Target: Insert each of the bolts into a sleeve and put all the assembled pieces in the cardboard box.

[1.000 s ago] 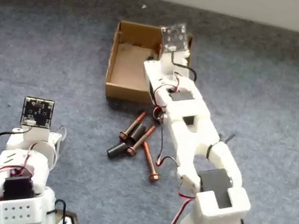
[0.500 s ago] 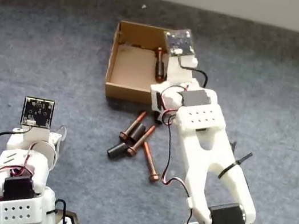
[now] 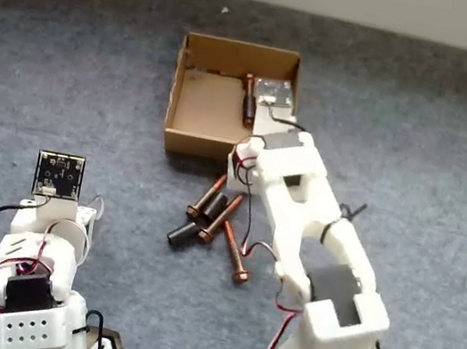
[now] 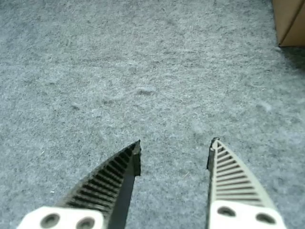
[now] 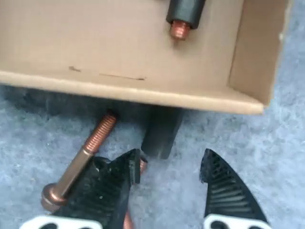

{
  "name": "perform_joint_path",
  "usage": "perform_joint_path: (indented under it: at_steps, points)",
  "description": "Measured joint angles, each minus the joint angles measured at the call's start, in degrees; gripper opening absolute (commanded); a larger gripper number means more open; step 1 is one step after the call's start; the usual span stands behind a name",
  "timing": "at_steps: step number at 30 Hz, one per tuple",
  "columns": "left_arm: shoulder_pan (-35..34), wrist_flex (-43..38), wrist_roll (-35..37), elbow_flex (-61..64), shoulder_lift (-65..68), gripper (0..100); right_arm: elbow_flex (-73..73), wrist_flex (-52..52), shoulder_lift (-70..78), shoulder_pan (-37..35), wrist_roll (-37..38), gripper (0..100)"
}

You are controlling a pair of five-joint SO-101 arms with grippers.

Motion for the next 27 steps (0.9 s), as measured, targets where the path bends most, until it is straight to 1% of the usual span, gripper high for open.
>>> perform_joint_path:
  at_steps: [2, 5, 10, 11, 14, 16, 19, 22, 27]
  points:
    - [0.00, 0.00, 0.00, 0.00, 0.00, 25, -3.16, 0.00, 3.52, 0.00, -0.97, 18.7]
    - [0.00, 0.00, 0.00, 0.00, 0.00, 25, -7.12, 0.00, 8.62, 0.00, -1.67, 14.6]
    - [0.00, 0.00, 0.00, 0.00, 0.00, 25, -11.96, 0.18, 13.54, 0.70, -1.76, 1.2]
    - [0.00, 0.00, 0.00, 0.00, 0.00, 25, -12.48, 0.18, 13.71, 1.23, -1.76, 0.0]
    - [0.00, 0.00, 0.00, 0.00, 0.00, 25, -12.75, 0.53, 13.80, 2.02, -1.76, 0.5]
    - [0.00, 0.00, 0.00, 0.00, 0.00, 25, -13.19, 2.73, 13.63, 2.02, -1.76, 0.5]
    - [0.00, 0.00, 0.00, 0.00, 0.00, 25, -13.19, 8.00, 10.81, 1.67, -1.76, 0.5]
    - [0.00, 0.00, 0.00, 0.00, 0.00, 25, -13.01, 10.73, 4.57, 1.58, -1.76, 0.5]
    - [0.00, 0.00, -0.35, 0.00, 0.00, 24, -3.78, 12.92, -8.35, 1.67, -1.76, 0.5]
